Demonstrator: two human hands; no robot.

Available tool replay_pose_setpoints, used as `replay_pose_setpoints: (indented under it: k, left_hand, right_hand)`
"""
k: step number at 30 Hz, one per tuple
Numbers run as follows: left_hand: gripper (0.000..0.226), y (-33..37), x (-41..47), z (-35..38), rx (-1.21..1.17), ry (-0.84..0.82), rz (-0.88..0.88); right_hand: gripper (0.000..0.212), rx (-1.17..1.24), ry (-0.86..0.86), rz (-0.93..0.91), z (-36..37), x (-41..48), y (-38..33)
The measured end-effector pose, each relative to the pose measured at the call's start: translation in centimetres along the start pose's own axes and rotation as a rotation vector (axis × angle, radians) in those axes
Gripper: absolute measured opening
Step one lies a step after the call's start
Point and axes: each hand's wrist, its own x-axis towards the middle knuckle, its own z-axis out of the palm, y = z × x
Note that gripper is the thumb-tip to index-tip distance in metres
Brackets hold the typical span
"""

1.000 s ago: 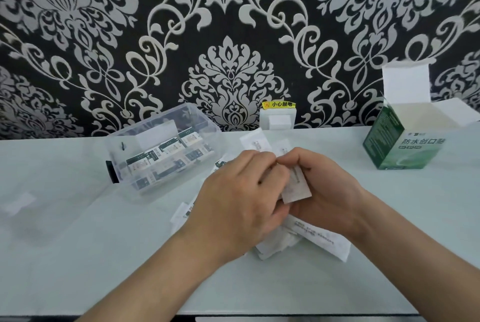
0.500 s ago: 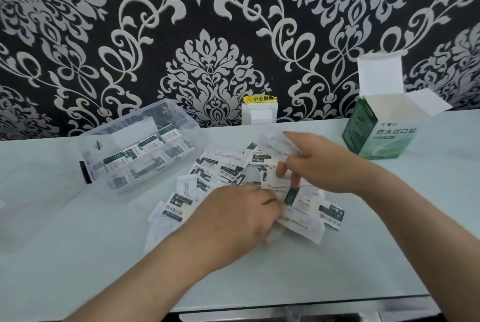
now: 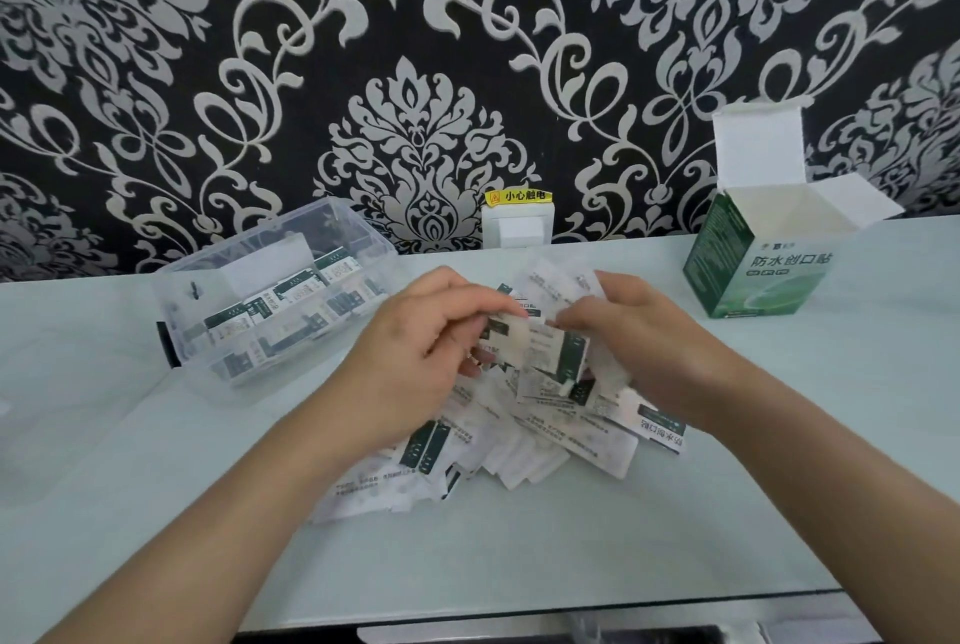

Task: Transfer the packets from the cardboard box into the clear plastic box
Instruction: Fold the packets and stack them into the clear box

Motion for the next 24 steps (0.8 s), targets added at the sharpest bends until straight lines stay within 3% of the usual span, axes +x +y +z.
replay_pose_setpoints:
  k: [3, 5, 6, 10, 12, 17, 20, 22, 24]
  left_hand:
    - [0.043, 0.7, 0.3, -1.1, -0.158, 0.0, -0.168]
    - [0.038, 0.5, 0.6, -2.2, -0.188, 0.034, -0.258]
    - [0.035, 0.4, 0.8, -2.7, -0.219, 0.04, -0.294]
    - [0.031, 0.7, 0.8, -3.3, -0.301, -0.02, -0.402]
    - [0.038, 1.1, 0.8, -2.5, -0.394, -0.013, -0.428]
    - [0.031, 1.9, 0.6, -1.0, -0.724, 0.065, -0.517]
    - [0.025, 2.2, 0.5, -1.2, -0.814, 0.028, -0.516]
    - [0.031, 1.7, 0.4, -1.5, -0.641, -0.009, -0.484]
    - [0.04, 1.1, 0.3, -1.9, -0.28, -0.05, -0.404]
  right_hand:
    - [0.018, 0.352, -0.102, 0.151, 0.3, -0.4, -0.8]
    - [0.017, 0.383, -0.061, 0.152, 0.5, -0.3, -1.2]
    - [0.019, 0.273, -0.028, 0.092, 0.5, -0.3, -1.3]
    - [0.04, -0.69, 0.025, -0.484, 1.6, -1.1, -1.3]
    - [0.042, -0.842, -0.041, -0.626, 3.0, -1.2, -0.6]
    - [0.033, -0.605, -0.116, -0.575, 4.0, -0.3, 0.1]
    - [0.038, -0.281, -0.192, -0.471, 3.7, -0.4, -0.3]
    - [0.033, 0.012, -0.248, -0.284, 3.6, -0.6, -0.6]
    - [0.034, 0.319, -0.342, -0.035, 3.4, -0.7, -0.9]
